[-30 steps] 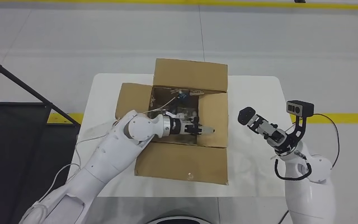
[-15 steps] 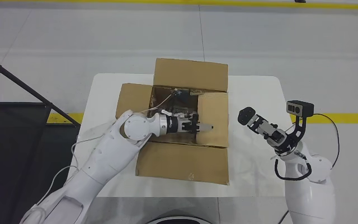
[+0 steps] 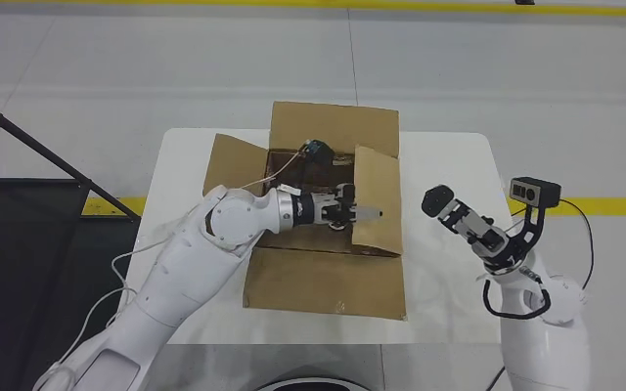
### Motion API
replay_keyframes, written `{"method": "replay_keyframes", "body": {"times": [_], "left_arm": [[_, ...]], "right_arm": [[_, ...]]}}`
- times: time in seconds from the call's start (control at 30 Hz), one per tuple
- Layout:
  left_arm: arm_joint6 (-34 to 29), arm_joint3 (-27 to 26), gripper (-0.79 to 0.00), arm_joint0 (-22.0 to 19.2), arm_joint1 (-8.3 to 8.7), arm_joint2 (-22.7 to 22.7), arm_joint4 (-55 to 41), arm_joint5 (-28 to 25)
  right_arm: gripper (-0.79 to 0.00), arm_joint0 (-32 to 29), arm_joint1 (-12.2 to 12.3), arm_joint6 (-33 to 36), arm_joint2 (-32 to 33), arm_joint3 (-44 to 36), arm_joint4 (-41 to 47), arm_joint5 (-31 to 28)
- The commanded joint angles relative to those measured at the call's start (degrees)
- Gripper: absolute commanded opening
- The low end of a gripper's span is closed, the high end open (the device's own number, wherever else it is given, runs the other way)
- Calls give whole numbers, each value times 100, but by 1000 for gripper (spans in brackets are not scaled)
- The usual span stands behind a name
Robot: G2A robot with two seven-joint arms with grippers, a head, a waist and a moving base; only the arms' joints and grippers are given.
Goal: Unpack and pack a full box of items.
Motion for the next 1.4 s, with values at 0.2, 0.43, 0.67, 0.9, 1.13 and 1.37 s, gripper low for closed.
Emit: {"method": "replay_keyframes", "body": {"times": [0.2, 0.43, 0.67, 0.9, 1.13, 1.37], "left_arm": [[319, -376, 0, -126, -65, 93, 173, 234], [500, -378, 0, -386, -192, 413, 312, 417], [770, -119, 0, -698, -392, 807, 68, 156], [1153, 350, 0, -1032, -662, 1336, 119, -41], [1540, 934, 0, -1297, -964, 1799, 164, -332], [1567, 1544, 0, -1565, -1284, 2202, 132, -343]], "right_arm": [[0, -221, 89, -75, 267, -150, 216, -146], [0, -435, 152, -170, 458, -157, 436, -350], [0, -610, 211, -250, 669, -44, 710, -602], [0, -824, 268, -385, 985, -58, 988, -854], [0, -1118, 312, -718, 1424, -40, 1072, -1150], [0, -1325, 319, -1201, 1670, -8, 800, -1245]]}}
